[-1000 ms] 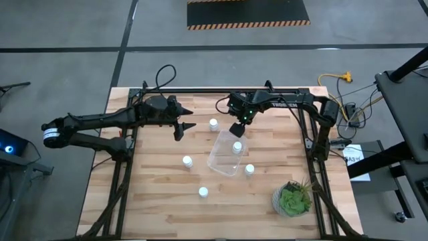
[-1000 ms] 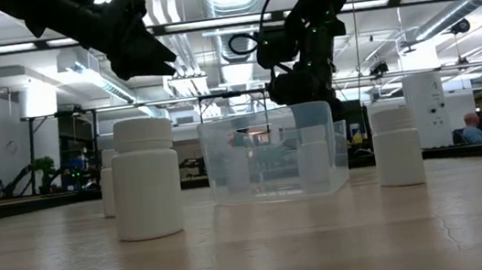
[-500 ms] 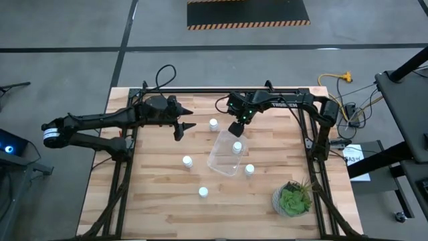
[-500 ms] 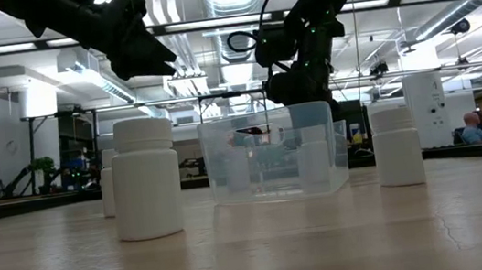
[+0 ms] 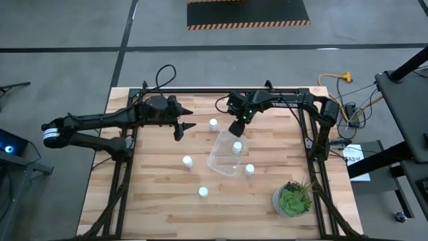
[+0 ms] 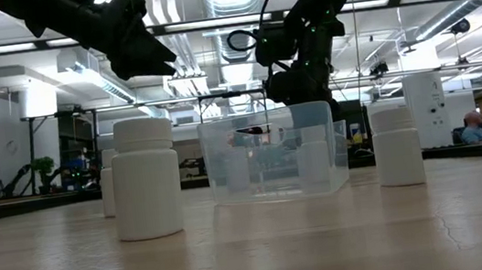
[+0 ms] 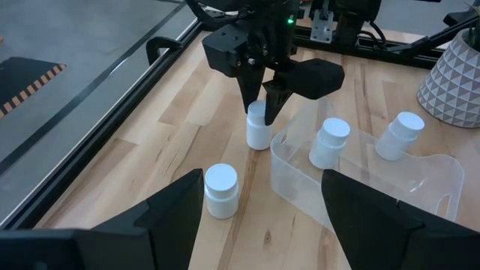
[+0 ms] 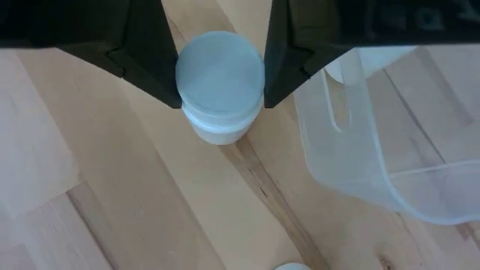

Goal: Pick and place pill bottles into a basket
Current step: Put the medicine bottle into the transparent bin

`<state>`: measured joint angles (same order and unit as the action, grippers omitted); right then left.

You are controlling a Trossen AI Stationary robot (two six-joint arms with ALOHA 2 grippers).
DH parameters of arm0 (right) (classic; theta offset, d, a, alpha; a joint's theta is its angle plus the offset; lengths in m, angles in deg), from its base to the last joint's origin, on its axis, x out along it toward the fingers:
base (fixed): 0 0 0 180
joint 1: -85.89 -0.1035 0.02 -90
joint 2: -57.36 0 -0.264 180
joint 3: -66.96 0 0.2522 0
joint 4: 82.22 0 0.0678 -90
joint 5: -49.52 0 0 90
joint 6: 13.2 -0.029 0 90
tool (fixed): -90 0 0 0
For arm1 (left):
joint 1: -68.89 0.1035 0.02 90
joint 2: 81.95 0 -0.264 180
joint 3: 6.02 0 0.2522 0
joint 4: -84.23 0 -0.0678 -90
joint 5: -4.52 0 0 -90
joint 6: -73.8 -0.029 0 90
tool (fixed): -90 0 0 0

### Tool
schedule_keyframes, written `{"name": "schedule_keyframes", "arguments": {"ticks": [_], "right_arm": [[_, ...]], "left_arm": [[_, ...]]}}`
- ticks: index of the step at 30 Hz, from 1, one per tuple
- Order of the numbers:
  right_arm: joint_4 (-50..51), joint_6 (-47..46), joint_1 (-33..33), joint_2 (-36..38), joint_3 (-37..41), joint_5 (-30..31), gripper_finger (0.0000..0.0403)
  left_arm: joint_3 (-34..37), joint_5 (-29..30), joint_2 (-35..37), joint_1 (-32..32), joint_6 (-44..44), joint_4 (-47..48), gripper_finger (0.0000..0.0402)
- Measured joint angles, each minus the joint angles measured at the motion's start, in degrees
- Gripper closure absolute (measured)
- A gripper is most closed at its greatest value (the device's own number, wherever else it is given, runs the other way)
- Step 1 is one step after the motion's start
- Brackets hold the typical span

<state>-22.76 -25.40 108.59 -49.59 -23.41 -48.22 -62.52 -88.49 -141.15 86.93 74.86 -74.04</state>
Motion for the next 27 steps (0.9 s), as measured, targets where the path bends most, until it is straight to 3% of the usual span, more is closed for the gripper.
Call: {"name": "schedule_keyframes", "arguments": {"ticks": [9,20,27], "right_arm": [[7.2,3.23,0.58,0.0,-4.4,0.13,0.0253],[14.19,6.7,2.16,0.01,-16.86,0.11,0.0252],[19.06,6.42,-0.1,0.02,-25.29,-5.97,0.0252]], "left_arm": [[0.0,0.02,0.0,0.02,0.0,0.0,0.0148],[0.0,0.0,0.0,0.01,0.0,0.0,0.0148],[0.0,0.02,0.0,0.02,0.0,0.0,0.0148]]}}
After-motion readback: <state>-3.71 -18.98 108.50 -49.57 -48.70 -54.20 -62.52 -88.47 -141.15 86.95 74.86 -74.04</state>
